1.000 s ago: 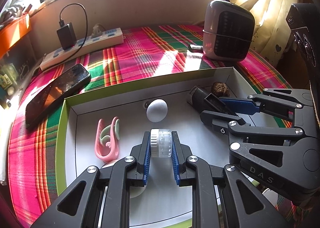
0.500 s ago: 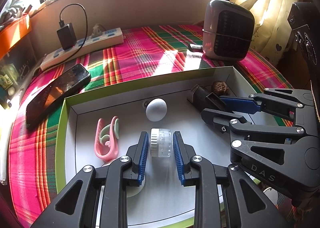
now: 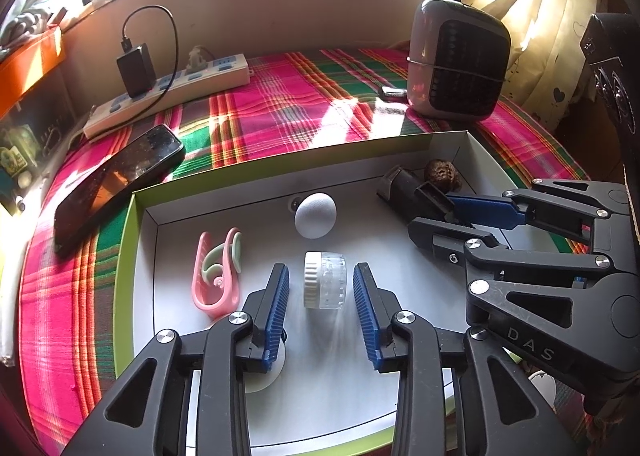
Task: Organize objects
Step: 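Open both grippers to drop the white jar and black device into the box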
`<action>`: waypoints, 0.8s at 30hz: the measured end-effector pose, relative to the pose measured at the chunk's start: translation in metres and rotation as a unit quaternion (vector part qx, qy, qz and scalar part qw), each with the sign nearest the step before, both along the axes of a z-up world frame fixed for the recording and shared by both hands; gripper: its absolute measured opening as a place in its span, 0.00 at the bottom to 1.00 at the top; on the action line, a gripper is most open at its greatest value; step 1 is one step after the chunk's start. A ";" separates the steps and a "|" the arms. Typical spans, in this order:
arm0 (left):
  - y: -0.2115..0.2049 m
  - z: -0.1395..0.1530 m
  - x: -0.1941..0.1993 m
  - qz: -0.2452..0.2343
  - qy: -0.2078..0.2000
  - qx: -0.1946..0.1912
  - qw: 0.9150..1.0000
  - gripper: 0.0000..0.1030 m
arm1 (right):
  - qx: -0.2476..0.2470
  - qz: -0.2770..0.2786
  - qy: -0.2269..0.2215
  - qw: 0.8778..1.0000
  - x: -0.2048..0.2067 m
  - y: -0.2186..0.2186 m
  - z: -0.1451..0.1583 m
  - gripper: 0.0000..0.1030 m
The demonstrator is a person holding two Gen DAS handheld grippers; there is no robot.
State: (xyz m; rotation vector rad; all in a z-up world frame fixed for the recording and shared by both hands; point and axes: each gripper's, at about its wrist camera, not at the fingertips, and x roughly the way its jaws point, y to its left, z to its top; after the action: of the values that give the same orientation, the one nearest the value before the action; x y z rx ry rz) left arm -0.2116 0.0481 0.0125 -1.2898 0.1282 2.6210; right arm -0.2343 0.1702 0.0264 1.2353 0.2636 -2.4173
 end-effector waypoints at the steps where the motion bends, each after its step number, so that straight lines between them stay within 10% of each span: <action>1: 0.000 0.000 0.000 0.001 0.000 -0.001 1.000 0.31 | 0.000 -0.001 0.000 1.000 0.000 0.000 0.000 0.28; 24: -0.012 0.017 0.022 0.008 0.019 0.014 1.000 0.35 | -0.028 -0.019 0.014 0.999 0.023 0.017 0.018 0.40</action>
State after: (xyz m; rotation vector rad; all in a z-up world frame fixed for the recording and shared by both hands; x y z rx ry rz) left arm -0.1895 0.0365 0.0294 -1.2382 0.0873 2.6519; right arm -0.2117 0.1867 0.0440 1.1924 0.1803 -2.4583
